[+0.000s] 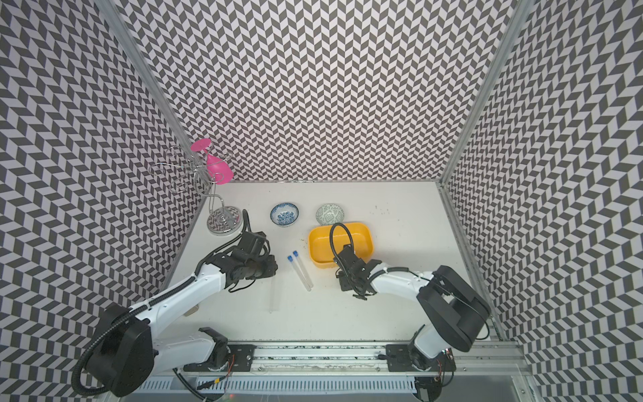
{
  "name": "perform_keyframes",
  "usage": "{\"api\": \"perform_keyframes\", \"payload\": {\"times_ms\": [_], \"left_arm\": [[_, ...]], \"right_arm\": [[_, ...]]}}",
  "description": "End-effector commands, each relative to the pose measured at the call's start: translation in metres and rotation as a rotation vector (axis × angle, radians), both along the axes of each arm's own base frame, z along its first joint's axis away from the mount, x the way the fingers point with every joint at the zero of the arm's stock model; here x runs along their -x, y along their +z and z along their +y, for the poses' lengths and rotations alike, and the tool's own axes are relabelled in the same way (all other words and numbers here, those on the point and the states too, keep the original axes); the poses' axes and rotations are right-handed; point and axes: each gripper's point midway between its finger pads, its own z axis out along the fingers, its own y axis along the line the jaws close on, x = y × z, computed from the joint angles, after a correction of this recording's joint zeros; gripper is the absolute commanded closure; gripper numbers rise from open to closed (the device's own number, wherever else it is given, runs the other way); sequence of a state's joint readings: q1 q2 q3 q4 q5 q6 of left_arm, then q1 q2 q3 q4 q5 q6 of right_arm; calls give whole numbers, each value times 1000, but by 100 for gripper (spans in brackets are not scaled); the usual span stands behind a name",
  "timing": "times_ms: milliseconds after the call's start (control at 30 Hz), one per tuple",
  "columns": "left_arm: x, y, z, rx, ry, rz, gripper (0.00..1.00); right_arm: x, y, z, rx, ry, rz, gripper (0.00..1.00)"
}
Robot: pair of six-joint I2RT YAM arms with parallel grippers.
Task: Wipe the exteriors of test tubes
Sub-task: Pick up the cleaning item at the center of the board.
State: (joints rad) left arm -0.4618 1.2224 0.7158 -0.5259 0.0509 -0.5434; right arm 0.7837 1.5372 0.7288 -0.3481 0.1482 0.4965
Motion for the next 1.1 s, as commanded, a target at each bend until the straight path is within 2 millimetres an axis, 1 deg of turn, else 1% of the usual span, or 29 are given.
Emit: {"api": "perform_keyframes", "payload": {"times_ms": [0, 67, 167, 267, 400, 567, 633, 833, 967, 1067], "left_arm": [[4, 2, 3, 9, 10, 4, 81], [4, 2, 3, 9, 13, 3, 81], [3, 5, 3, 13, 15, -2, 81], [0, 10, 1, 22, 18, -13, 81], [-8, 22, -4, 39, 19, -35, 81], [-18, 41, -12, 79, 24, -61, 81], [-20, 47, -16, 103, 24, -70, 81], [-28, 67, -28, 177, 33, -84, 81], [-33, 79, -34, 214, 38, -94, 81], [-35, 87, -36, 236, 46, -100, 81]], "right_arm": [[21, -21, -8, 22, 11, 85, 85], [22, -18, -5, -1, 23, 81, 87], [24, -9, 5, -61, 56, 77, 96], [30, 9, 24, -174, 131, 73, 100], [41, 40, 46, -331, 220, 68, 100], [55, 86, 75, -524, 355, 56, 100], [60, 100, 85, -589, 399, 64, 100], [71, 132, 118, -784, 514, 124, 100], [69, 150, 138, -862, 552, 127, 100], [66, 157, 150, -888, 563, 129, 100]]}}
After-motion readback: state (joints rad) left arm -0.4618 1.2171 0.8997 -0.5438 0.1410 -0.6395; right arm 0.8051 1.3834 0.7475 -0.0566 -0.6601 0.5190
